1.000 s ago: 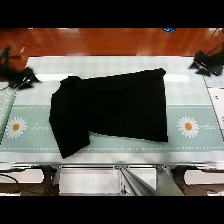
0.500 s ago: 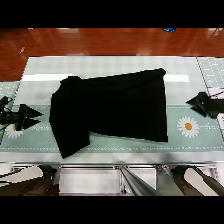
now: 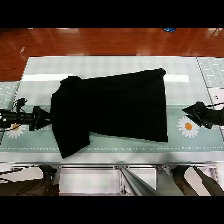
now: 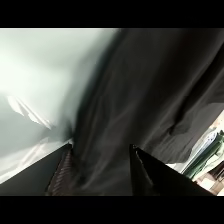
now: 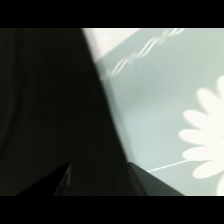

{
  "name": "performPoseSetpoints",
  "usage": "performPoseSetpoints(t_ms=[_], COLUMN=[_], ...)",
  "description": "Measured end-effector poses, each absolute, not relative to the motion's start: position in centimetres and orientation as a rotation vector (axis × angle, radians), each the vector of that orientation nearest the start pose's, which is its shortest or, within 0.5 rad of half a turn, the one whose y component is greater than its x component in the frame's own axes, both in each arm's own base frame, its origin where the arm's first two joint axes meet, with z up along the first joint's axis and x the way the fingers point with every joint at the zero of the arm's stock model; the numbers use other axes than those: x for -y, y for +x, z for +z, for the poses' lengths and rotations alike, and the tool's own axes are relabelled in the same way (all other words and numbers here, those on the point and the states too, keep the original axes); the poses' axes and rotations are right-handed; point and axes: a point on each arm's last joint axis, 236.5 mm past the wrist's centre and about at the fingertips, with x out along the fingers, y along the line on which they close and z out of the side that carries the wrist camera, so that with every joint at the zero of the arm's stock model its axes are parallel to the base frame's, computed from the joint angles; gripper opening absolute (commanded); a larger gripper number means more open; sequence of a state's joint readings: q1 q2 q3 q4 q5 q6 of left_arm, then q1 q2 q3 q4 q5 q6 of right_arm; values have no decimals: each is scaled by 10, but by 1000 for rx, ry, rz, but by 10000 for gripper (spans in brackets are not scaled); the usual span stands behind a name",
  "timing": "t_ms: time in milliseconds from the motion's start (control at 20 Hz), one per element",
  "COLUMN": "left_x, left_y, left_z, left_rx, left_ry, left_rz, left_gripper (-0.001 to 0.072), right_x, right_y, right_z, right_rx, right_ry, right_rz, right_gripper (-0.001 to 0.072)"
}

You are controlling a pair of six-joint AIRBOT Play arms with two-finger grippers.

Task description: Fold the shirts.

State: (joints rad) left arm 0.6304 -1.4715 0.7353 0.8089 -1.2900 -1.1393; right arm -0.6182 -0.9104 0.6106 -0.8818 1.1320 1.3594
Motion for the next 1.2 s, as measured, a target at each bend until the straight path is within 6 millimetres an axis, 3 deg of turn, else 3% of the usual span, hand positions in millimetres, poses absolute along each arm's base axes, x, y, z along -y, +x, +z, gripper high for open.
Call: performPoseSetpoints(t_ms=[50, 100, 200, 300, 600, 800, 1000, 1050, 1150, 1200], left_x=[-4, -1, 8, 15, 22, 23, 24, 24, 24, 24], left_y=[278, 278, 278, 278, 277, 276, 276, 276, 275, 274], left_z=[-103, -107, -109, -110, -110, -110, -110, -110, -109, -109], left_rx=[-1476, -1491, -1512, -1525, -1542, -1544, -1548, -1548, -1549, -1554], left_ry=[-1052, -1022, -986, -965, -944, -941, -941, -941, -941, -938], left_rz=[-197, -200, -215, -234, -249, -251, -256, -256, -258, -261], left_gripper=[155, 26, 26, 25, 25, 25, 26, 26, 26, 26], right_x=[42, 48, 55, 48, -3, -29, -49, -56, -61, -66], right_y=[281, 275, 255, 231, 193, 177, 181, 186, 203, 215], right_z=[-14, -17, -28, -41, -77, -92, -102, -104, -109, -107], right_rx=[-1084, -1094, -1160, -1253, -1467, -1600, -1648, -1647, -1601, -1566], right_ry=[891, 897, 888, 898, 975, 977, 1003, 1020, 1023, 1017], right_rz=[-95, -115, -149, -149, -38, 37, 86, 97, 101, 125], right_gripper=[408, 408, 408, 408, 408, 408, 402, 329, 25, 24])
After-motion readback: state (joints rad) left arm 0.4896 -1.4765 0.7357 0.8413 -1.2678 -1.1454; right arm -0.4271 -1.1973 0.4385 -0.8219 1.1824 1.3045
